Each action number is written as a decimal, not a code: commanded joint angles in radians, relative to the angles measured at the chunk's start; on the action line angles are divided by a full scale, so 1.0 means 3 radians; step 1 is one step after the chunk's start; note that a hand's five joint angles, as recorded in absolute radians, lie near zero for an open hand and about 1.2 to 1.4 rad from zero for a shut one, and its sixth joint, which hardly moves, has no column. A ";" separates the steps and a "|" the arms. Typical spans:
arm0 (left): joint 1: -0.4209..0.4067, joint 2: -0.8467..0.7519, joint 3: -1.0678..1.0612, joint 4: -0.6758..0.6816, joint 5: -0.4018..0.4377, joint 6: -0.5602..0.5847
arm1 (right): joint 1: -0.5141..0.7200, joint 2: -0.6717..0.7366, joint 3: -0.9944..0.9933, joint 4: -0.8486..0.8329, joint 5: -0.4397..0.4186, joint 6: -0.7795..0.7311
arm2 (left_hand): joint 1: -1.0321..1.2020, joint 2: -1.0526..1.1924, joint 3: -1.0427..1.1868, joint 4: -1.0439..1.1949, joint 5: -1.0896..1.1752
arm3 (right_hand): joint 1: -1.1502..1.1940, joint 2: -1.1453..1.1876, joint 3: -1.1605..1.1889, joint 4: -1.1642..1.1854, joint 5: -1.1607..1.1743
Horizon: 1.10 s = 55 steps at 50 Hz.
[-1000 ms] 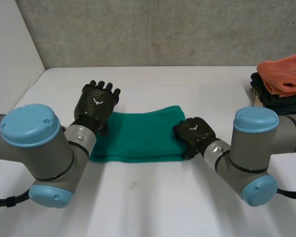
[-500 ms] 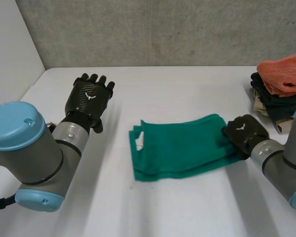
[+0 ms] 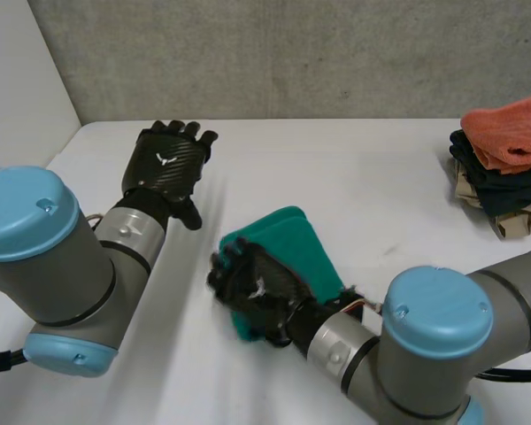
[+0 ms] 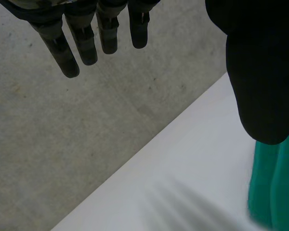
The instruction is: Fold the laundry.
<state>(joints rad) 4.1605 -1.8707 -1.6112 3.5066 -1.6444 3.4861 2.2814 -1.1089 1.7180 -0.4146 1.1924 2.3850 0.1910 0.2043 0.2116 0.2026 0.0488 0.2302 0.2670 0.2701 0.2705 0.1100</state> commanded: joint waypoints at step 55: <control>-0.0078 0.0268 0.0569 -0.0997 0.1482 -0.0647 | -0.0692 -0.0364 0.0470 0.0304 0.0131 0.1233 | 0.0094 0.0050 0.0026 0.0056 -0.0013 | -0.0186 -0.0308 -0.0319 -0.0320 -0.0367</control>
<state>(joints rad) 4.1094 -1.8624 -1.4097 3.2280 -1.3806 3.2926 2.0696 -1.2083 1.7280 -0.2040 1.2848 2.7664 0.1910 0.2043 0.2117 0.2026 0.0488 0.2012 0.2168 0.2131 0.2339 0.0680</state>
